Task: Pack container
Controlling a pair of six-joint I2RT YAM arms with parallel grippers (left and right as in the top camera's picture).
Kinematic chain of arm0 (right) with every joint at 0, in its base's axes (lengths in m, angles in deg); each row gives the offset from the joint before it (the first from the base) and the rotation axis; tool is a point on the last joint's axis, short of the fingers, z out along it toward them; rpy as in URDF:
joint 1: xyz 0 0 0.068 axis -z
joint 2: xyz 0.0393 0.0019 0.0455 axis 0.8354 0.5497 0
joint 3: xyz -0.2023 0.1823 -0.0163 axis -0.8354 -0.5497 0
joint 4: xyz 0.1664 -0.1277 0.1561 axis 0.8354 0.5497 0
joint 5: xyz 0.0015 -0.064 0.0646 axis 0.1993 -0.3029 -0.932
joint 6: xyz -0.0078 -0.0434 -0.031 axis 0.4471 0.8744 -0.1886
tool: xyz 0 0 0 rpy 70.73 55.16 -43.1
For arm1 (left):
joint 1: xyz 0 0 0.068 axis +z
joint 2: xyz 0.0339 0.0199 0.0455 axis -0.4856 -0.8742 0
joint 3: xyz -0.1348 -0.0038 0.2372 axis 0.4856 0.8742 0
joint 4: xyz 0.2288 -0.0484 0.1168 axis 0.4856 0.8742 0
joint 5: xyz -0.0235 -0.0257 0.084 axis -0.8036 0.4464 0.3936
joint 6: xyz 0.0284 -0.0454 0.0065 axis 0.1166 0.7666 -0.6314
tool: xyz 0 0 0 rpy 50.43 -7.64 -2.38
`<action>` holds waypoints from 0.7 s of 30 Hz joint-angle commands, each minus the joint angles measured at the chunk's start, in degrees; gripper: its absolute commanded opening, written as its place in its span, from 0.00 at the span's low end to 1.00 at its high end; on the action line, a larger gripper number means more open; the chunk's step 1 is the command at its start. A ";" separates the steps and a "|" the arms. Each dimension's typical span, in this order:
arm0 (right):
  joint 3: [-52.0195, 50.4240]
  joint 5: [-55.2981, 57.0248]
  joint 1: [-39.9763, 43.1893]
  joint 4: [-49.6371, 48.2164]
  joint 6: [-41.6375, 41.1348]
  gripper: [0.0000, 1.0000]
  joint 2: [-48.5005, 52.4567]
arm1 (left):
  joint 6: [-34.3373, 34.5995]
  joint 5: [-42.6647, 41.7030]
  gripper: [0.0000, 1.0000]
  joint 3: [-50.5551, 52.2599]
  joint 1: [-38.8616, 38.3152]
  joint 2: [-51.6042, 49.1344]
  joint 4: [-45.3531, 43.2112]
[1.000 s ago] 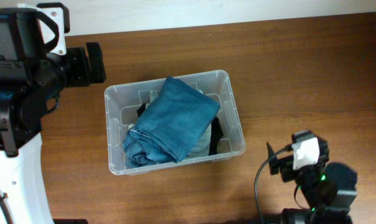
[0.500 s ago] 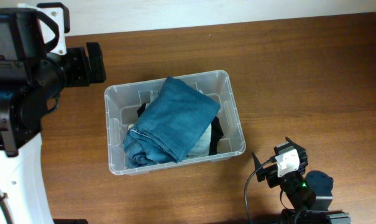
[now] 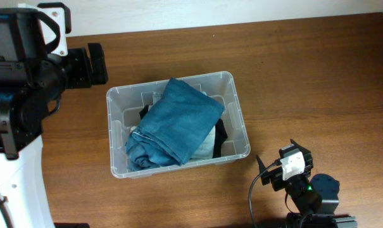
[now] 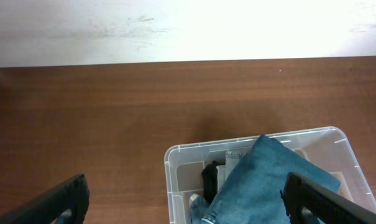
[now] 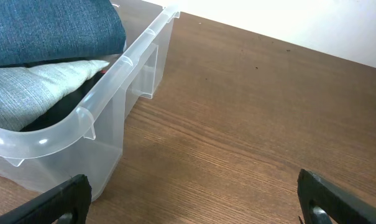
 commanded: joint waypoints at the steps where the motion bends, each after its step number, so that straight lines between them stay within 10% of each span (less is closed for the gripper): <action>1: -0.52 -0.92 -0.61 -0.31 -0.63 0.98 -0.63 | 0.74 0.42 1.00 -0.37 0.17 -0.09 -0.13; 14: -0.52 -0.92 -0.61 -0.31 -0.63 0.98 -0.63 | -0.55 2.51 1.00 0.42 0.50 0.87 2.10; 21: -0.52 -0.92 -0.61 -0.31 -0.63 0.98 -0.63 | -14.58 -8.63 1.00 25.73 1.66 16.92 -20.52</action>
